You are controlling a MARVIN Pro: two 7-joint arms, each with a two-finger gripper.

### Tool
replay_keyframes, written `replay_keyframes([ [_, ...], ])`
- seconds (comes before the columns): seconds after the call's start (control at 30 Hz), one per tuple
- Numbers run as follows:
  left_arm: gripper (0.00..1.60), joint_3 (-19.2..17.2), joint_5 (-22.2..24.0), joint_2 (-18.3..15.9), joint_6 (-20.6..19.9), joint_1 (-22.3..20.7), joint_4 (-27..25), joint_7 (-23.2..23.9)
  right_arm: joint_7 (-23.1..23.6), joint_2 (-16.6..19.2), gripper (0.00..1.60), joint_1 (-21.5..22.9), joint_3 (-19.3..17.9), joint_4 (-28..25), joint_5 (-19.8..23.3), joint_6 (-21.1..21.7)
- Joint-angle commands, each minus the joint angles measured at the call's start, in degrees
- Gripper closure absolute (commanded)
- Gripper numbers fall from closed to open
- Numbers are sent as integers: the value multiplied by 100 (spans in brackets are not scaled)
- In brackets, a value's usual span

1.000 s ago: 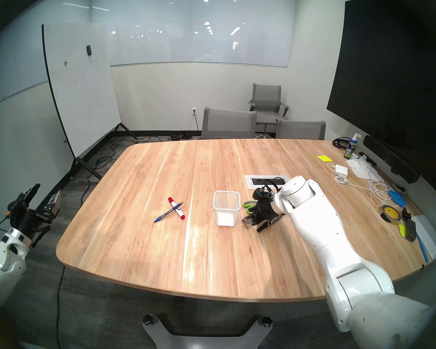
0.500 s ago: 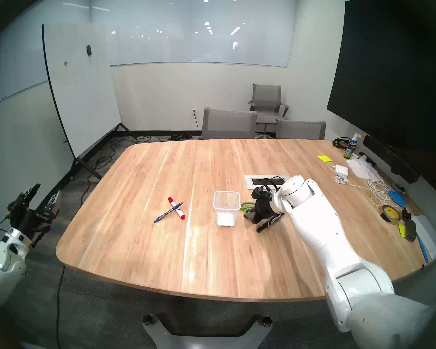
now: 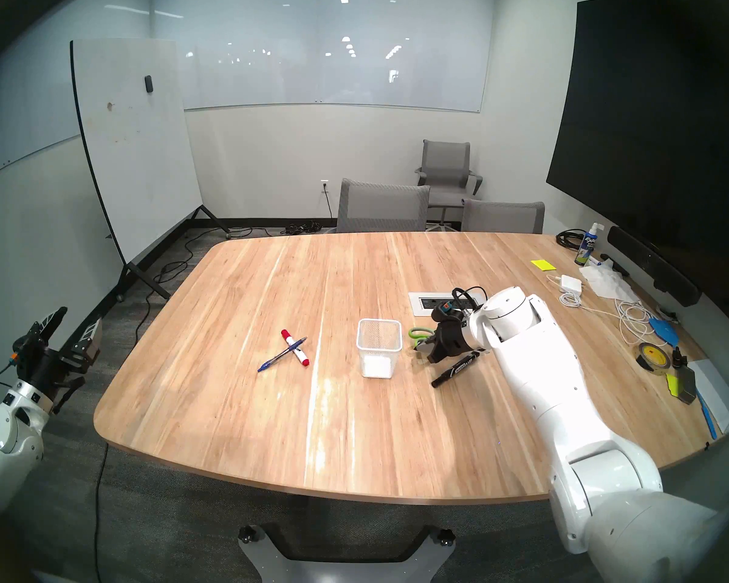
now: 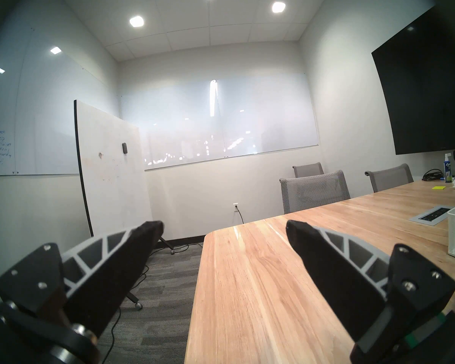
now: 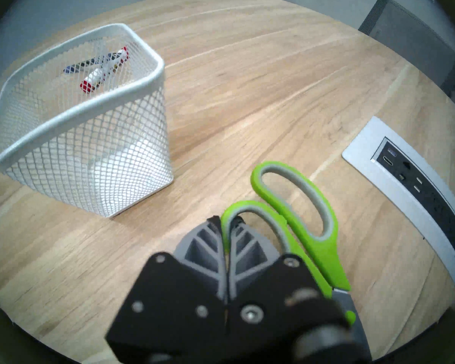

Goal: Place the pen, the marker, and the scissors into the pen holder

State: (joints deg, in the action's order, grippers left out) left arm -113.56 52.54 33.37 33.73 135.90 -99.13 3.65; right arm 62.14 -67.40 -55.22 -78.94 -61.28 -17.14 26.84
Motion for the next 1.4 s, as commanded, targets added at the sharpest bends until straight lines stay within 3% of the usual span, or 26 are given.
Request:
replay_keyframes([
  [0.0, 0, -73, 6, 3, 14, 0, -24, -2, 57, 112, 160, 220, -216, -219, 100, 74],
  [0.9, 0, -75, 6, 3, 13, 1, -25, -2, 375, 252, 160, 102, -1029, -1071, 445, 527],
  [1.37, 0, -73, 6, 2, 14, 0, -24, -2, 657, 382, 160, -45, -1675, -1716, 731, 838],
])
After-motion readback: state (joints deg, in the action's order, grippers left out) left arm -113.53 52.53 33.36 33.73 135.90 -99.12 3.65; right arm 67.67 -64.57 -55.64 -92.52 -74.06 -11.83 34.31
